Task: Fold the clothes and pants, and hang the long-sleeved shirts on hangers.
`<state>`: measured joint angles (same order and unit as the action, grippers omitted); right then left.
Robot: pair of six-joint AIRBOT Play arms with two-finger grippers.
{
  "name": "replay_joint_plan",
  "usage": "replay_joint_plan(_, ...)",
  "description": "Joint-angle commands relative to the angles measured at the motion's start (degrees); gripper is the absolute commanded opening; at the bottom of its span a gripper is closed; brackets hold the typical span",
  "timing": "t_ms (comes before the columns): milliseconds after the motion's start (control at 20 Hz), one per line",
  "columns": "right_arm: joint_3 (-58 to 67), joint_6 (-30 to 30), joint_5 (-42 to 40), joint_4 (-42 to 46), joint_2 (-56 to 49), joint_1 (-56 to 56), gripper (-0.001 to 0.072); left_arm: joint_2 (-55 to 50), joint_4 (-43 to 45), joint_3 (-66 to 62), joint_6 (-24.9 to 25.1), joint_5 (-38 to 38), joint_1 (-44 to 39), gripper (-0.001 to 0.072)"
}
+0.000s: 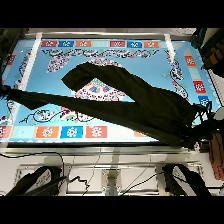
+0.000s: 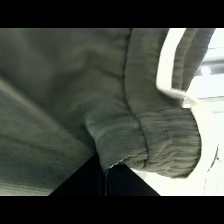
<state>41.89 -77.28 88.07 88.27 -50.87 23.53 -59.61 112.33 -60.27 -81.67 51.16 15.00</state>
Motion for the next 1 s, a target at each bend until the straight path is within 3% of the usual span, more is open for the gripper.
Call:
replay_joint_plan(0,-0.04,-2.80,-2.64,0.02,-0.07,-0.02,0.0026,1.60,-0.94,5.77,1.77,9.64,1.88,0.0013)
replay_joint_plan(200,-0.04,-2.80,-2.64,0.02,-0.07,-0.02,0.0026,6.56,-0.72,23.19,3.74,13.20,7.02,0.0013)
replay_joint_plan(400,-0.02,-2.80,-2.73,0.07,-0.07,-0.02,0.0034,6.47,-0.44,29.05,3.74,12.92,9.14,0.0015)
replay_joint_plan(450,-0.02,-2.80,-3.32,0.09,-0.07,-0.02,0.0136,6.51,-0.26,28.79,3.76,12.70,9.11,0.0057)
replay_joint_plan(500,-0.02,-2.78,-4.15,0.15,-0.07,-0.02,0.0379,6.51,-0.22,28.33,3.76,12.66,9.11,0.0239)
replay_joint_plan(550,0.02,-2.80,-4.94,0.31,-0.09,-0.02,0.0529,6.51,0.46,27.76,3.74,12.61,9.11,0.0475)
replay_joint_plan(600,0.02,-2.78,-5.62,0.37,-0.07,0.00,0.0530,6.51,1.27,27.21,3.72,12.55,9.11,0.0613)
replay_joint_plan(750,0.15,-2.78,-8.63,0.48,-0.07,-0.02,0.0530,6.51,4.90,24.65,3.72,11.34,9.11,0.0617)
replay_joint_plan(950,3.76,-2.82,-13.79,0.26,-0.09,-0.02,0.0530,6.51,6.21,18.84,3.69,3.28,8.92,0.0617)
